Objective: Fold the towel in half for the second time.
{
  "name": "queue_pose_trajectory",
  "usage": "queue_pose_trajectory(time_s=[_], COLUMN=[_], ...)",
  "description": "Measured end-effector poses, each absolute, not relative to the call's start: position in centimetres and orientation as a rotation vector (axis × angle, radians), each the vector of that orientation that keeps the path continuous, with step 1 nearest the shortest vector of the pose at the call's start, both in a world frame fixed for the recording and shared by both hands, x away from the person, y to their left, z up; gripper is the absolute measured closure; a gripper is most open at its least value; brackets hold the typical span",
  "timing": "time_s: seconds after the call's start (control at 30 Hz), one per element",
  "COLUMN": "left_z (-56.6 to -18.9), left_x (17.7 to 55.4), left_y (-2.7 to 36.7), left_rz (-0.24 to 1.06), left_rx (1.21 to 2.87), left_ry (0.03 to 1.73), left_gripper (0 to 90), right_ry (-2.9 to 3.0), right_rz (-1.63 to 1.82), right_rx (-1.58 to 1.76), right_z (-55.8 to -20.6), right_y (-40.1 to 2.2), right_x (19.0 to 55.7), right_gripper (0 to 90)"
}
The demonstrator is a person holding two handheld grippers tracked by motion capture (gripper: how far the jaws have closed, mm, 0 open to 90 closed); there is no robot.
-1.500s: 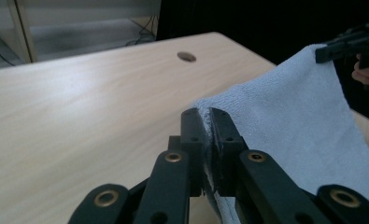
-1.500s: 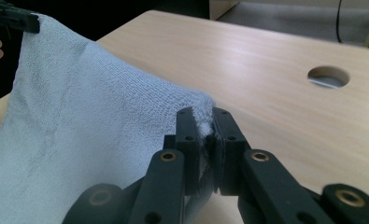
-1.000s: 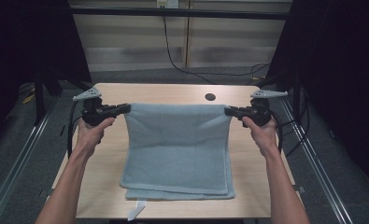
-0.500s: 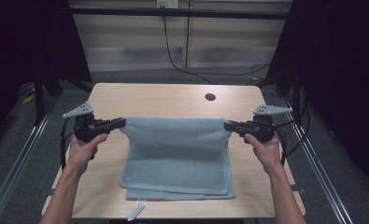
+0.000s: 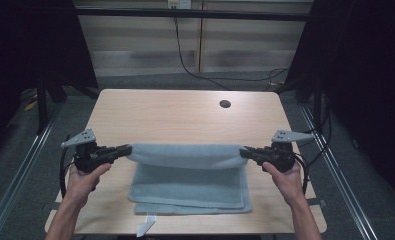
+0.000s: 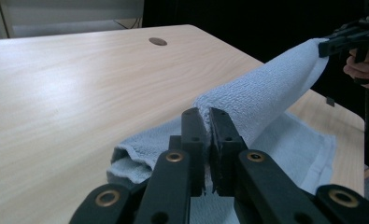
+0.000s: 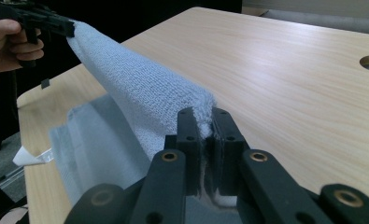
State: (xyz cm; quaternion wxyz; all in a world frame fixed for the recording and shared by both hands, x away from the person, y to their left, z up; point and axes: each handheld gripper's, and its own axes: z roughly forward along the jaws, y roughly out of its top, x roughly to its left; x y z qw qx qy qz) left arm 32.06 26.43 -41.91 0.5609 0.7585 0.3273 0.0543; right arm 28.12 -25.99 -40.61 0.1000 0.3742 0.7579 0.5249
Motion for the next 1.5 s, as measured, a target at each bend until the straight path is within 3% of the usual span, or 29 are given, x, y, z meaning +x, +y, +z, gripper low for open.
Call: queue_pose_trajectory(time_s=[0.4,0.73,1.03,1.33,1.5], left_z=[-44.6,-46.8,-48.3,-48.1,-47.8], left_x=[29.6,27.3,26.4,25.8,26.6], left_y=[26.7,26.6,26.5,27.1,26.8], left_rz=[0.055,0.038,-0.018,-0.033,-0.022], left_rx=[1.812,1.941,1.978,1.951,1.947], left_ry=[0.806,0.792,0.795,0.784,0.818], left_gripper=[86.1,85.8,84.1,58.6,52.1], right_ry=[2.296,2.362,2.447,2.449,2.392], right_rz=[1.552,1.518,1.48,1.519,1.507], right_rx=[1.151,1.179,1.201,1.18,1.202], right_z=[-43.6,-45.7,-47.9,-47.5,-47.0], right_y=[-26.1,-26.0,-26.1,-26.1,-26.3], right_x=[25.0,23.4,22.0,21.2,21.7], right_gripper=[83.6,82.6,75.6,57.9,50.2])
